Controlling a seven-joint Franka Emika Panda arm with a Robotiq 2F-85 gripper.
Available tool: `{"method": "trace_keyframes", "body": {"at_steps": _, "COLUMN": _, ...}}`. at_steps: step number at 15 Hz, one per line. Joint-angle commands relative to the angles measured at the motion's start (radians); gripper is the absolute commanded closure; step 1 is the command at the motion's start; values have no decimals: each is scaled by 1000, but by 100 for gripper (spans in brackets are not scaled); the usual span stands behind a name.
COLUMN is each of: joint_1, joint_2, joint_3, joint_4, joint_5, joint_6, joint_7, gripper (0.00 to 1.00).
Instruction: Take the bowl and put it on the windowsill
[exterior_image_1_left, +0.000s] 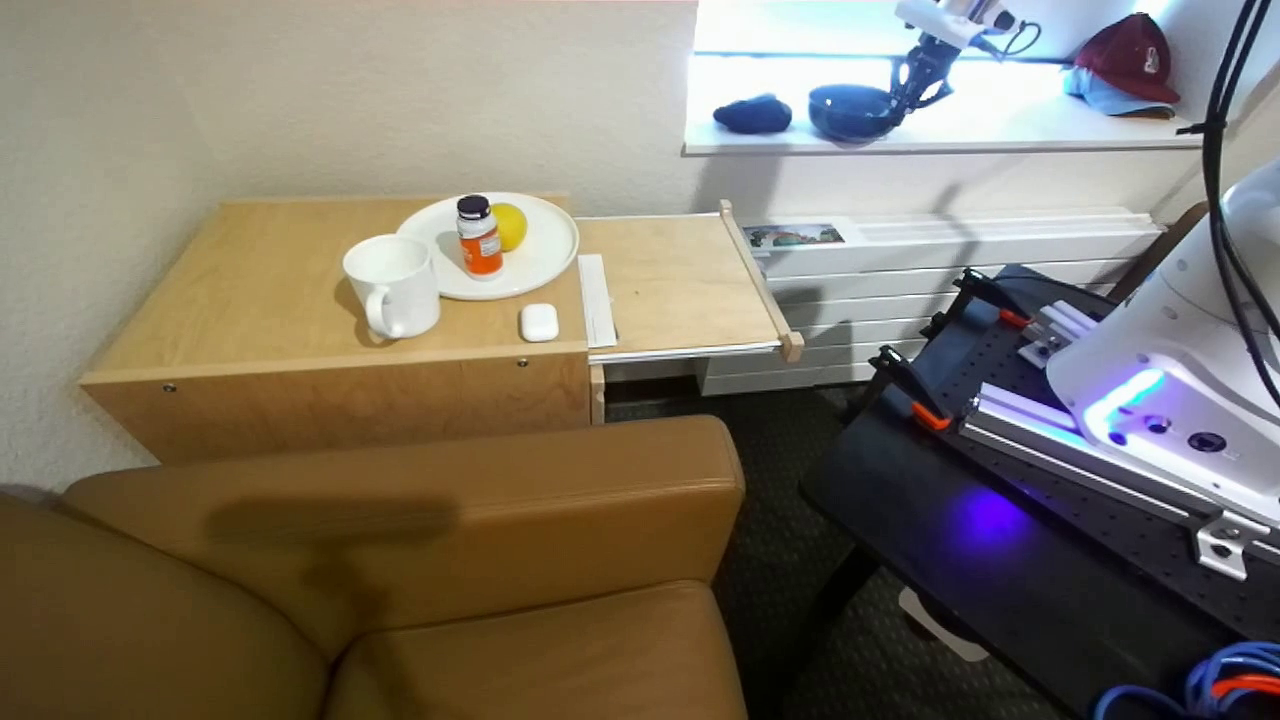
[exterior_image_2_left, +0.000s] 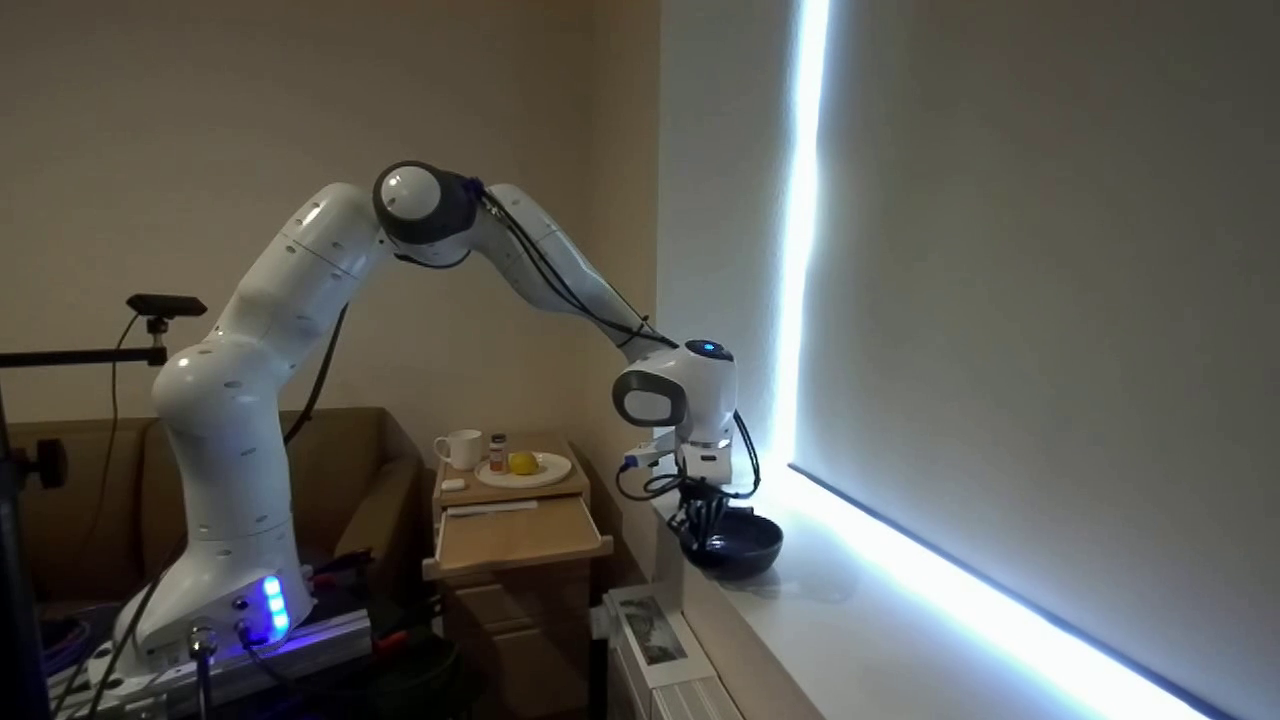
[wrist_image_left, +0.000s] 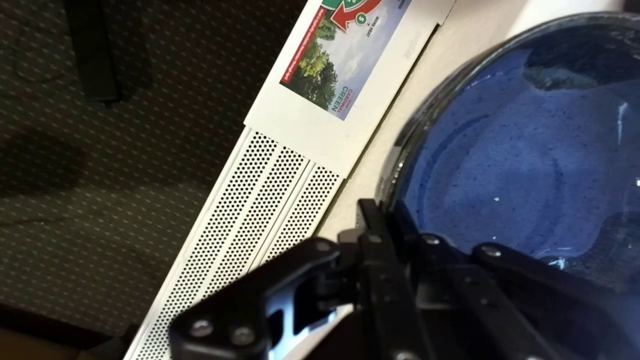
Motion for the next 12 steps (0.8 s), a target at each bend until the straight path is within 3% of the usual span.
{"method": "trace_keyframes", "body": {"at_steps": 1, "joint_1": -19, "joint_2": 62, "joint_3": 27, "joint_4": 33, "joint_5": 49, "joint_6": 70, "joint_7": 16, "gripper": 98}}
{"method": "trace_keyframes", "body": {"at_steps": 5, "joint_1": -6, "joint_2": 77, "joint_3": 19, "joint_4": 54, "joint_5": 68, "joint_6": 77, "joint_7": 52, "gripper": 98}}
{"method": "trace_keyframes", "body": {"at_steps": 6, "joint_1": -5, "joint_2": 0, "joint_3": 6, "joint_4": -1, "joint_5": 32, "joint_6": -1, "joint_7": 24, "gripper": 98}}
{"method": "trace_keyframes", "body": {"at_steps": 7, "joint_1": -4, "joint_2": -2, "joint_3": 6, "joint_4": -1, "joint_5": 29, "joint_6": -3, "joint_7": 27, "gripper": 93}}
{"method": "trace_keyframes", "body": {"at_steps": 12, "joint_1": -12, "joint_2": 22, "joint_3": 24, "joint_4": 38, "joint_5": 77, "joint_6": 25, "joint_7": 59, "gripper": 98}}
